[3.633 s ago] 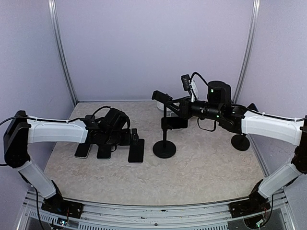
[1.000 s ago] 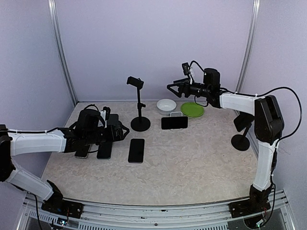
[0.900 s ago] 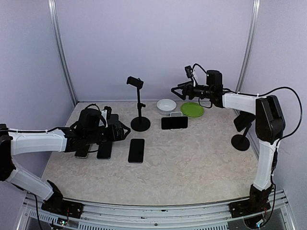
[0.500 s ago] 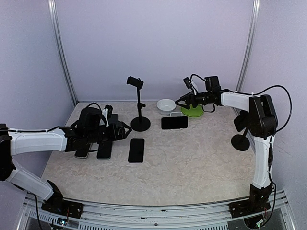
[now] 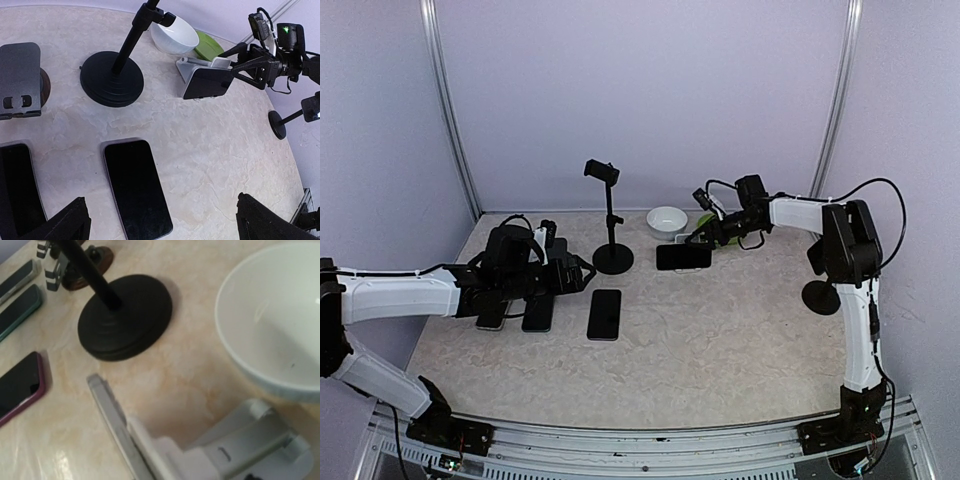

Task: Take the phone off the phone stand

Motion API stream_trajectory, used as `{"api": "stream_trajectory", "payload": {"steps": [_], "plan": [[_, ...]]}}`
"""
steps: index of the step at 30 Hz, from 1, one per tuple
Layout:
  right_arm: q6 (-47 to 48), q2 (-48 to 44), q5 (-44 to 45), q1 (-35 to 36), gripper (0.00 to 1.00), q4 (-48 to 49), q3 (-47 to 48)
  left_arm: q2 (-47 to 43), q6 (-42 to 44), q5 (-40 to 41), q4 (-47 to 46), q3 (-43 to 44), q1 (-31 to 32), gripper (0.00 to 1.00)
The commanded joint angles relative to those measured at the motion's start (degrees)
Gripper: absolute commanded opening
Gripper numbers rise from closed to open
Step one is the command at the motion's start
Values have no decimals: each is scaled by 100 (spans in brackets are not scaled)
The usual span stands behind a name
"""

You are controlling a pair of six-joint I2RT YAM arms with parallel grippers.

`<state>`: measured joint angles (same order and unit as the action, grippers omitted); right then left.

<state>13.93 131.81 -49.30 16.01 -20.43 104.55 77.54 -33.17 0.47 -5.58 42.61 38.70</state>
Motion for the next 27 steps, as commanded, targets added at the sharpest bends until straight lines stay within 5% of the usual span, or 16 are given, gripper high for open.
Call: {"api": "stream_trajectory", "payload": {"steps": [1, 15, 27], "plan": [[307, 117, -205, 57, 69, -352, -18, 10, -8, 56, -70, 194, 50, 99], [373, -161, -238, 193, 41, -323, -515, 63, -67, 13, -136, 204, 68, 99], [-943, -937, -131, 347, 11, 1330, -1858, 142, -306, 390, -52, 239, 98, 99]]}}
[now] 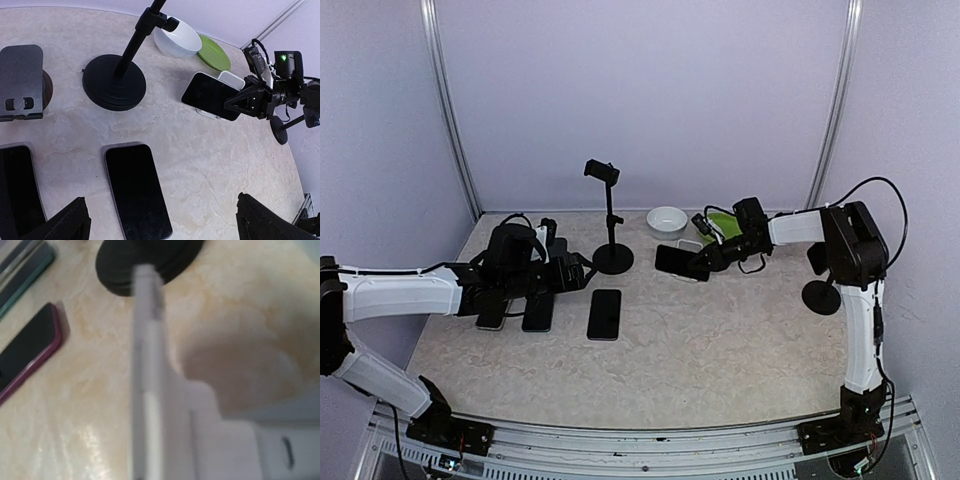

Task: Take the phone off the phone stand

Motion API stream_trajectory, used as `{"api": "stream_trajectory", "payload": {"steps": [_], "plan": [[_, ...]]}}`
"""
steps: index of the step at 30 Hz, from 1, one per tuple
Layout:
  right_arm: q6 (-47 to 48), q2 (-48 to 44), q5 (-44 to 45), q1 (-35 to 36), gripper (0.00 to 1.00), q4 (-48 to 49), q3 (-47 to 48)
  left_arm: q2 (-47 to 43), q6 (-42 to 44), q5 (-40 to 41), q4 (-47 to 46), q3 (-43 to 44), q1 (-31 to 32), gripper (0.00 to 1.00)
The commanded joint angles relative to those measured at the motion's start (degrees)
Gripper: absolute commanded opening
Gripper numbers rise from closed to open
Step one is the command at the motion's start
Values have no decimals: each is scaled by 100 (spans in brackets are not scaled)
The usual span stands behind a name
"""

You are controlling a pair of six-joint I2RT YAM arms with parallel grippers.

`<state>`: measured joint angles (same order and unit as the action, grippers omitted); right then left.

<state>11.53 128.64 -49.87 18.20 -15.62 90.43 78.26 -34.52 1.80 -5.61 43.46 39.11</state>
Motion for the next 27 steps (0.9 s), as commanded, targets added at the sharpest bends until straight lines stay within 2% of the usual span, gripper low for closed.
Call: {"api": "stream_trajectory", "payload": {"steps": [1, 4, 9, 13, 20, 24, 27], "plan": [[-924, -743, -71, 139, 8, 1103, -632, 93, -218, 313, -45, 161, 72, 99], [-1701, -1148, -39, 165, 0, 1894, -1256, 229, -329, 472, -50, 207, 189, 99], [-2459, -1699, 238, 271, 0, 2632, -2038, 573, -646, 628, -119, 408, 501, 99], [-2723, -2030, 508, 542, 0, 3089, -2565, 834, -1165, 607, -440, 485, 705, 99], [-3053, -2360, 1374, 1133, 0, 4095, -3529, 1386, -2179, 540, -1169, 676, 1035, 99], [-3193, -2609, 2173, 1480, 0, 4343, -3998, 1736, -2798, 518, -1389, 902, 1151, 99], [-3436, -2815, 2368, 1582, 0, 4757, -4362, 2021, -3289, 408, -1599, 1059, 1206, 99]]}}
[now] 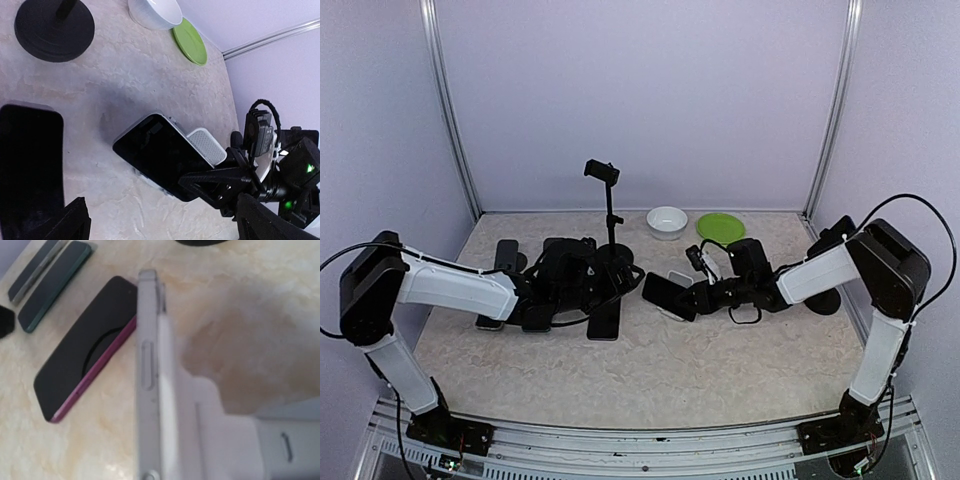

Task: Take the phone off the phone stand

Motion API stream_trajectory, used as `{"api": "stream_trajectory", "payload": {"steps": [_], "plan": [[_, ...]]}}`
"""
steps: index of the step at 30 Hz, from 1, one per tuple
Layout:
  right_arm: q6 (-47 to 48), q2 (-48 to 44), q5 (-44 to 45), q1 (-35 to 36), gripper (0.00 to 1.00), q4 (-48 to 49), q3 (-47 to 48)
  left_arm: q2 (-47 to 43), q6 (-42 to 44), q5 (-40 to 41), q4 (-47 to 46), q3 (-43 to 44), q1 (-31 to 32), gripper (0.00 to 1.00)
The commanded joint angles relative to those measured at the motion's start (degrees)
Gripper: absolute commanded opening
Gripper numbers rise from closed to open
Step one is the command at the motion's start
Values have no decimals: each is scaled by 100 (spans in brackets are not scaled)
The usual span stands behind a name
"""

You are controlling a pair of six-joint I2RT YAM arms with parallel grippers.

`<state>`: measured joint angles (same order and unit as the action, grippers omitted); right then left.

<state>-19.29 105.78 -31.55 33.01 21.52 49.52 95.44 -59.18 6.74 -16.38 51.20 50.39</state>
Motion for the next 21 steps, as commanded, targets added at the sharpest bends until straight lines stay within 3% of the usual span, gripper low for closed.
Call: {"api": "stream_trajectory", "payload": {"steps": [1, 21], "plan": [[-420, -597, 589, 114, 0, 1160, -367, 379, -932, -87, -542, 350, 109, 99], [-1009, -1486, 772, 299, 0, 2336, -1786, 1987, -1974, -86, -532, 1760, 533, 99]]}}
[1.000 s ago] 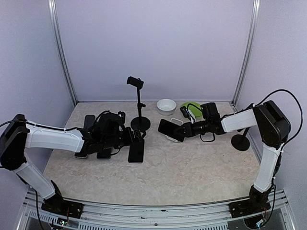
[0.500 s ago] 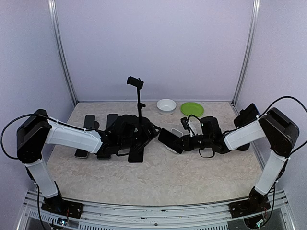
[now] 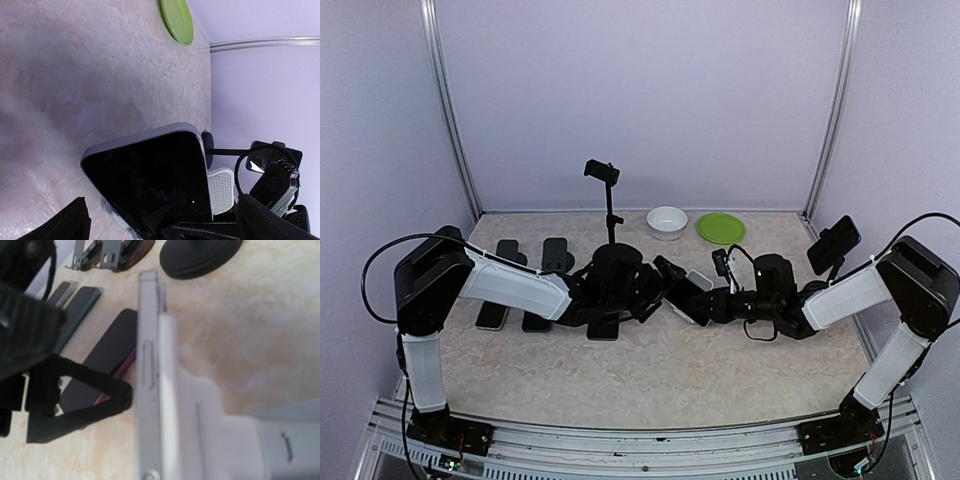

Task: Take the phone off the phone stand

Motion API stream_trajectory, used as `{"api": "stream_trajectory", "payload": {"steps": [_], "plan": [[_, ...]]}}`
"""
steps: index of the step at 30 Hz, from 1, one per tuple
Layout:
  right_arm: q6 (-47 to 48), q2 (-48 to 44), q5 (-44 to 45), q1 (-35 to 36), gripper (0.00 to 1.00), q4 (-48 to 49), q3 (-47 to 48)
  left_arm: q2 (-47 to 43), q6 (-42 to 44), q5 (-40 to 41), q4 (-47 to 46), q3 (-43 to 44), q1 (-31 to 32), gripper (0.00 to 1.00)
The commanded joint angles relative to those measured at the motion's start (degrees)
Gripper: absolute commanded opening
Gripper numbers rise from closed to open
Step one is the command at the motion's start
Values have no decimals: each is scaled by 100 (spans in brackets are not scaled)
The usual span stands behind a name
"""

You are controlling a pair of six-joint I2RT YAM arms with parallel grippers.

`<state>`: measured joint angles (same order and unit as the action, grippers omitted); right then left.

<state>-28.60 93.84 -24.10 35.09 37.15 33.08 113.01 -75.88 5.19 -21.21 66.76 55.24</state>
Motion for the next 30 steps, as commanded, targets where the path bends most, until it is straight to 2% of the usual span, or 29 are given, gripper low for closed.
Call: {"api": "stream_trajectory", "payload": {"steps": [1, 5, 18, 23, 26, 30], "plan": [[-91, -316, 35, 108, 0, 819, -189, 278, -350, 84, -44, 231, 48, 99], [-98, -392, 72, 168, 0, 916, -350, 472, -479, 112, 56, 418, 48, 98], [-82, -392, 153, 314, 0, 1181, -586, 834, -846, -131, -87, 520, 9, 84], [-86, -367, 112, 321, 0, 1199, -653, 910, -923, -257, -361, 410, -30, 71], [-74, -347, 116, 323, 12, 1102, -633, 923, -1012, -300, -568, 295, -48, 62], [-57, -323, 159, 323, 21, 1030, -645, 939, -1043, -328, -669, 244, -66, 53]]}}
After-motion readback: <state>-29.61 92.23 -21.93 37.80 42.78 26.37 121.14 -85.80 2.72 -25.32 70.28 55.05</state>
